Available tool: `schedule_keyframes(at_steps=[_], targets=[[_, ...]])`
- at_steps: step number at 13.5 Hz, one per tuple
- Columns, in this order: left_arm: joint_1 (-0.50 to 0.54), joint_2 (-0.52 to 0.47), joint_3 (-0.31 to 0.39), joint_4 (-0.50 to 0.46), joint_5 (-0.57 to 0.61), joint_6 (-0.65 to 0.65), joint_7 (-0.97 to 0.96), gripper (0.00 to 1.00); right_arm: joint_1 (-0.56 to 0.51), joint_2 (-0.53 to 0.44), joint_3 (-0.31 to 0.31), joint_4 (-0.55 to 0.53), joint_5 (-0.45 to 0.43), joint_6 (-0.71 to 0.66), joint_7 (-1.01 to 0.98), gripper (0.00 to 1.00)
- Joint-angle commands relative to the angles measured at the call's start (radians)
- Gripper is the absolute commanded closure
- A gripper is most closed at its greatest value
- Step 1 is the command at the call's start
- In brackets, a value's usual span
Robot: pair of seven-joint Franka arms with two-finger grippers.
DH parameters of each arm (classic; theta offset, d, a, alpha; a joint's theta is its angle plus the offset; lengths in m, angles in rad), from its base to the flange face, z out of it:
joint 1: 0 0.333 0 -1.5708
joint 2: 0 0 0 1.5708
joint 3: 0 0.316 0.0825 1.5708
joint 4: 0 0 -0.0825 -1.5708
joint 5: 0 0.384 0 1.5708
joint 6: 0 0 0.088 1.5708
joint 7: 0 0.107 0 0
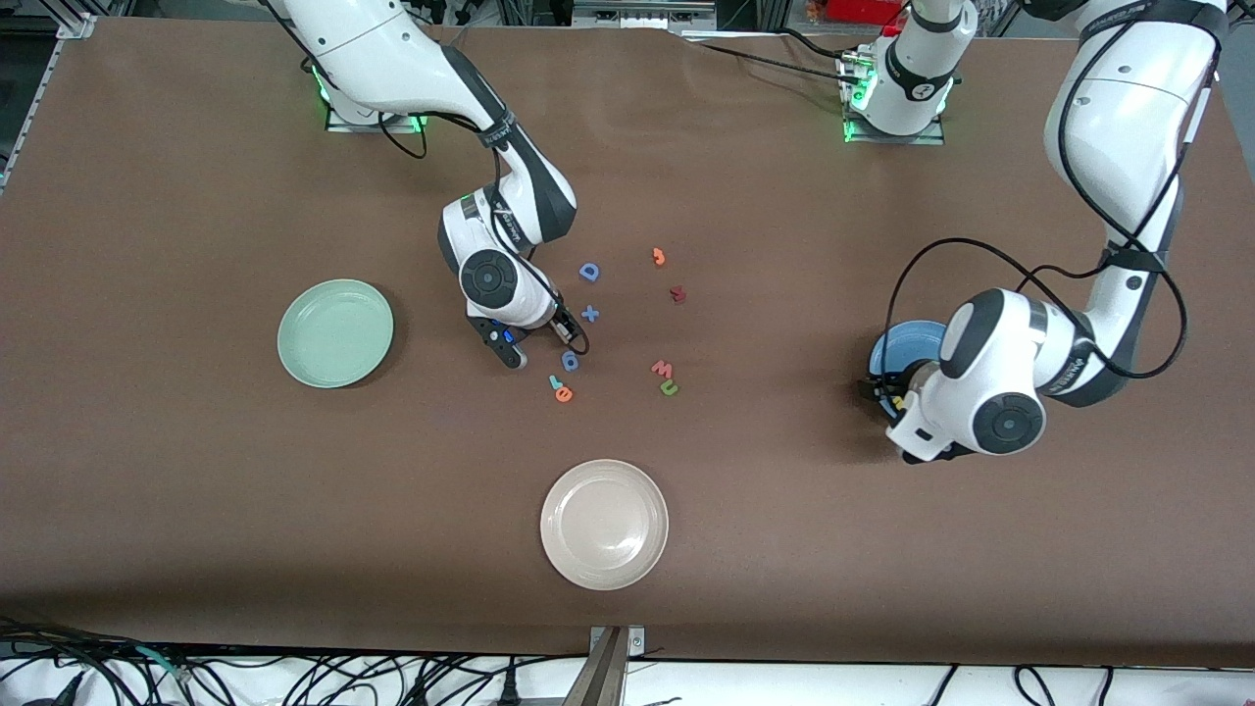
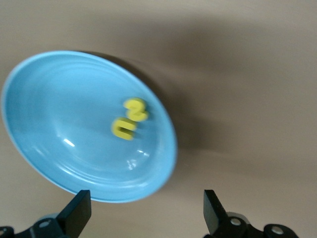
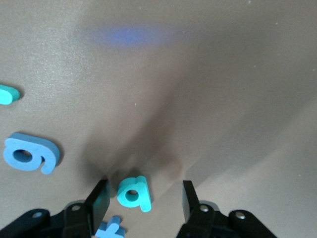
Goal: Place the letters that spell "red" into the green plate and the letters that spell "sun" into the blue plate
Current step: 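Release the c on the blue plate while the right gripper grasps cyan a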
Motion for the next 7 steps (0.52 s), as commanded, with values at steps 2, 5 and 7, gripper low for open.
schedule_keyframes(at_steps=[2, 5, 7], targets=[[-0.064, 0.006, -0.007, 0.004, -0.021, 0.015, 0.004, 0.0, 0.008, -0.01, -0.001, -0.012, -0.011, 0.013, 0.035, 0.32], [-0.125, 0.026, -0.005, 0.004, -0.104, 0.085, -0.05, 0.0, 0.007, -0.007, -0.001, -0.013, -0.008, 0.019, 0.036, 0.33], [-0.174, 0.028, -0.005, 0.004, -0.092, 0.134, -0.051, 0.0, 0.01, -0.002, -0.001, -0.018, -0.008, 0.051, 0.049, 0.33]])
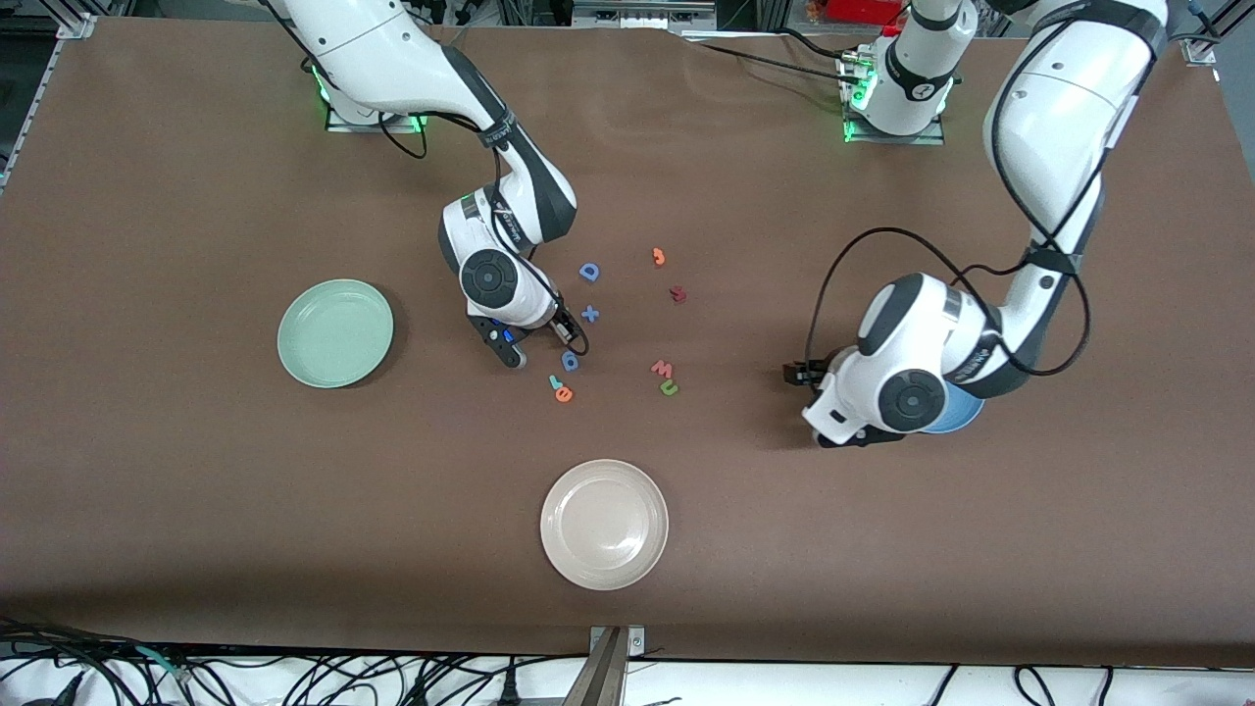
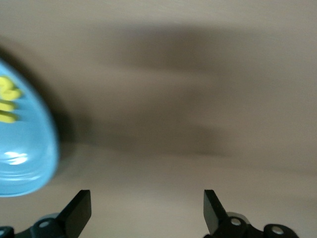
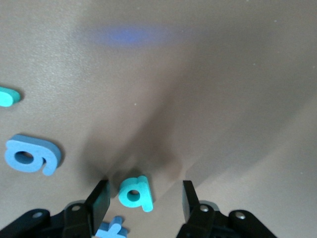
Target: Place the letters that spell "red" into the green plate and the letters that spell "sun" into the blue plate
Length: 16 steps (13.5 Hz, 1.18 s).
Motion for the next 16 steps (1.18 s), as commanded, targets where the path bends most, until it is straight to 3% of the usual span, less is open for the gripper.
schedule_keyframes(at_steps=[1, 5, 9, 11, 13, 15, 16], targets=[[-0.056, 0.003, 0.005, 0.006, -0.016, 0.085, -0.014, 0.0, 0.012, 0.003, -0.001, -0.016, -0.008, 0.041, 0.038, 0.32], [-0.106, 0.008, 0.005, 0.008, -0.026, 0.204, -0.012, 0.0, 0.018, 0.02, 0.0, -0.017, -0.008, 0.08, 0.039, 0.31], [-0.169, 0.064, 0.005, 0.011, -0.036, 0.436, -0.017, 0.0, 0.02, 0.029, -0.001, -0.017, -0.008, 0.097, 0.041, 0.33], [-0.195, 0.107, 0.007, 0.011, -0.041, 0.562, -0.031, 0.0, 0.02, 0.029, 0.0, -0.017, -0.008, 0.098, 0.041, 0.59], [-0.209, 0.13, 0.007, 0.011, -0.04, 0.596, -0.063, 0.0, 0.02, 0.029, -0.001, -0.017, -0.008, 0.097, 0.039, 0.87], [-0.244, 0.126, 0.011, 0.009, -0.027, 0.594, -0.096, 0.0, 0.02, 0.029, -0.001, -0.016, -0.008, 0.097, 0.039, 1.0], [-0.255, 0.126, 0.019, 0.009, -0.026, 0.593, -0.113, 0.0, 0.02, 0.029, -0.001, -0.016, -0.008, 0.095, 0.039, 1.0]])
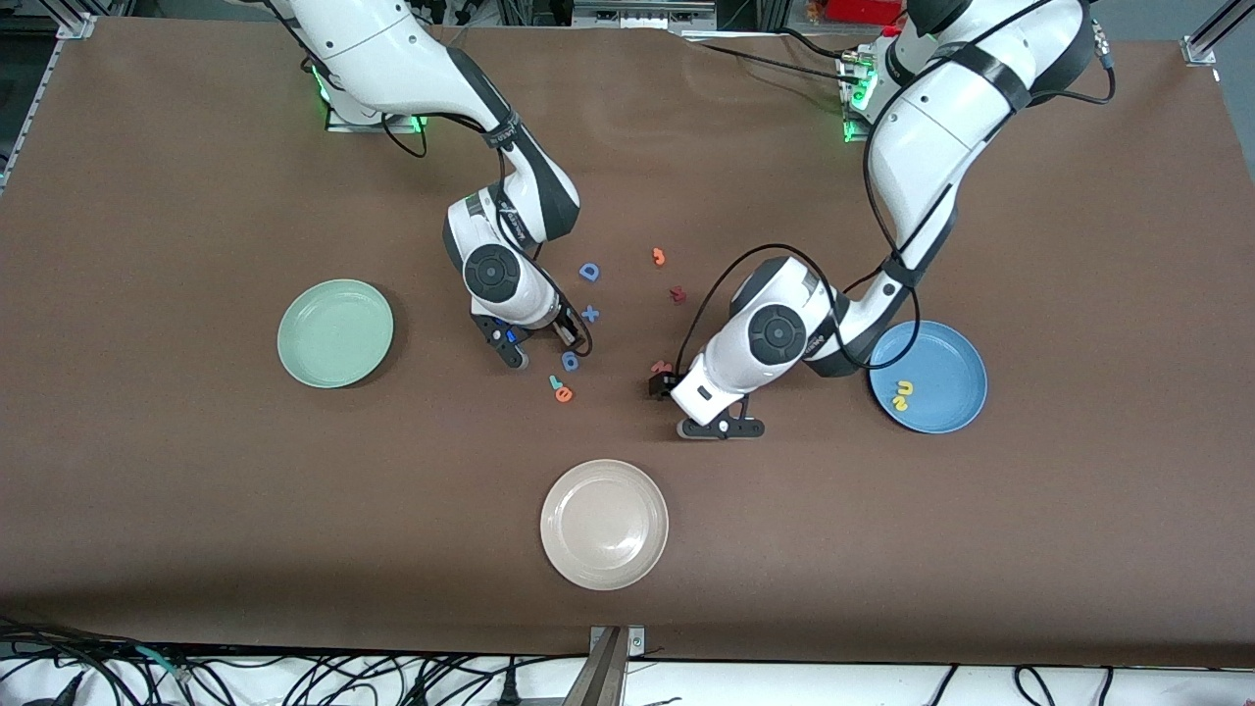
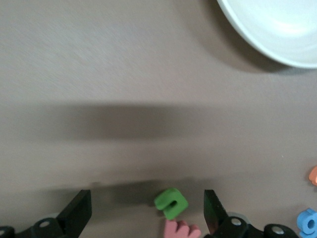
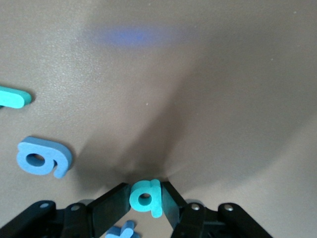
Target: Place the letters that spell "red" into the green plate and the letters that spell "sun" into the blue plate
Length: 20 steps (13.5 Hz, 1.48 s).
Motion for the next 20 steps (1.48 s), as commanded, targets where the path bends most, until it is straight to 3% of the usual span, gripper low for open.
schedule_keyframes(at_steps=[1, 3, 5, 8, 9, 11, 14, 16, 20], targets=[[-0.045, -0.006, 0.022, 0.011, -0.007, 0.0, -0.05, 0.0, 0.01, 0.021, -0.002, -0.006, -0.008, 0.035, 0.015, 1.0], [-0.055, -0.006, 0.022, 0.011, -0.005, -0.002, -0.062, 0.0, 0.01, 0.013, -0.002, -0.006, -0.008, 0.028, 0.015, 1.0], [-0.103, -0.006, 0.078, 0.01, 0.027, -0.002, -0.064, 0.0, 0.008, -0.021, -0.003, -0.003, -0.009, -0.003, 0.009, 1.0], [-0.138, -0.005, 0.114, 0.01, 0.03, -0.002, -0.063, 0.05, 0.002, -0.1, -0.054, 0.052, -0.014, -0.244, -0.022, 1.0], [-0.138, 0.0, 0.115, 0.01, 0.03, 0.0, -0.061, 0.14, 0.002, -0.126, -0.08, 0.074, -0.014, -0.332, -0.058, 1.0], [-0.141, 0.0, 0.118, 0.01, 0.03, 0.0, -0.061, 0.47, 0.0, -0.183, -0.152, 0.094, -0.012, -0.484, -0.165, 1.0], [-0.14, -0.002, 0.118, 0.01, 0.033, -0.002, -0.058, 0.6, 0.0, -0.245, -0.291, 0.115, -0.011, -0.66, -0.394, 1.0], [-0.14, -0.003, 0.118, 0.01, 0.044, -0.007, -0.056, 0.82, 0.0, -0.249, -0.398, 0.128, -0.019, -0.728, -0.562, 1.0], [-0.131, -0.011, 0.118, 0.01, 0.045, -0.013, -0.056, 0.9, -0.006, -0.205, -0.581, 0.122, -0.029, -0.713, -0.935, 1.0]])
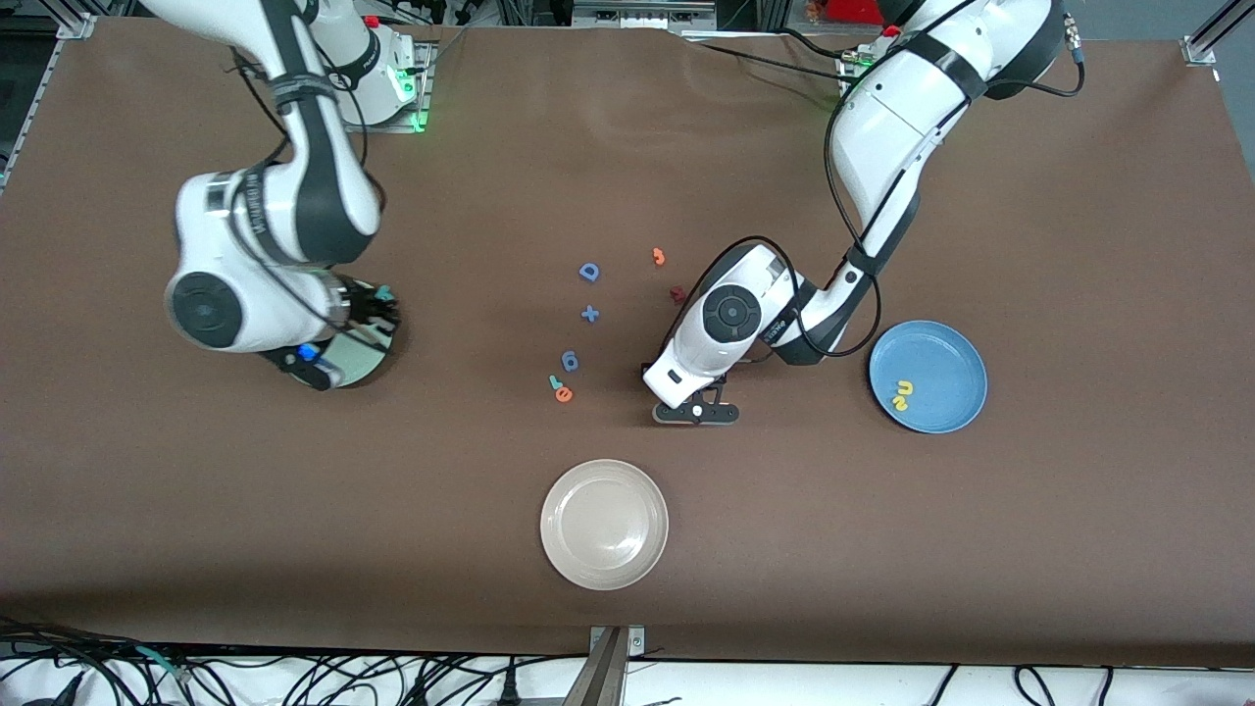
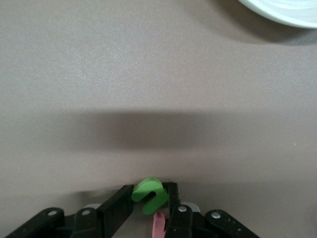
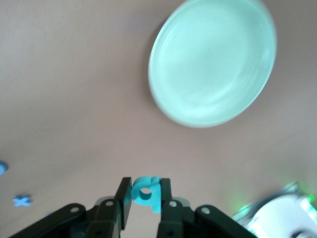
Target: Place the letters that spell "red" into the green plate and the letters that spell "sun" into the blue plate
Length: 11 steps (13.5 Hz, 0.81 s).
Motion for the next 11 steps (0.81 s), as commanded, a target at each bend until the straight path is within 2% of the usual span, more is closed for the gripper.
schedule_keyframes(at_steps=[1, 4, 6, 7, 8, 11], targets=[[0.001, -0.014, 0.01, 0.003, 0.029, -0.03, -0.008, 0.9, -0.002, 0.056, -0.078, -0.003, -0.026, 0.032, -0.208, 1.0], [0.048, -0.046, 0.001, 0.069, 0.031, -0.202, 0.009, 0.9, -0.042, 0.108, -0.078, -0.067, -0.024, 0.159, -0.321, 1.0], [0.055, -0.066, 0.004, 0.127, 0.031, -0.327, 0.029, 0.89, -0.036, 0.111, -0.075, -0.11, -0.021, 0.218, -0.323, 1.0], [0.07, -0.081, 0.009, 0.133, 0.031, -0.381, 0.045, 0.88, -0.036, 0.111, -0.075, -0.112, -0.021, 0.216, -0.323, 0.7], [0.1, -0.106, 0.006, 0.133, 0.031, -0.419, 0.09, 0.88, -0.036, 0.111, -0.075, -0.112, -0.021, 0.219, -0.323, 0.13], [0.156, -0.143, 0.02, 0.112, 0.052, -0.536, 0.246, 0.92, -0.032, 0.11, -0.074, -0.112, -0.02, 0.21, -0.312, 0.09]])
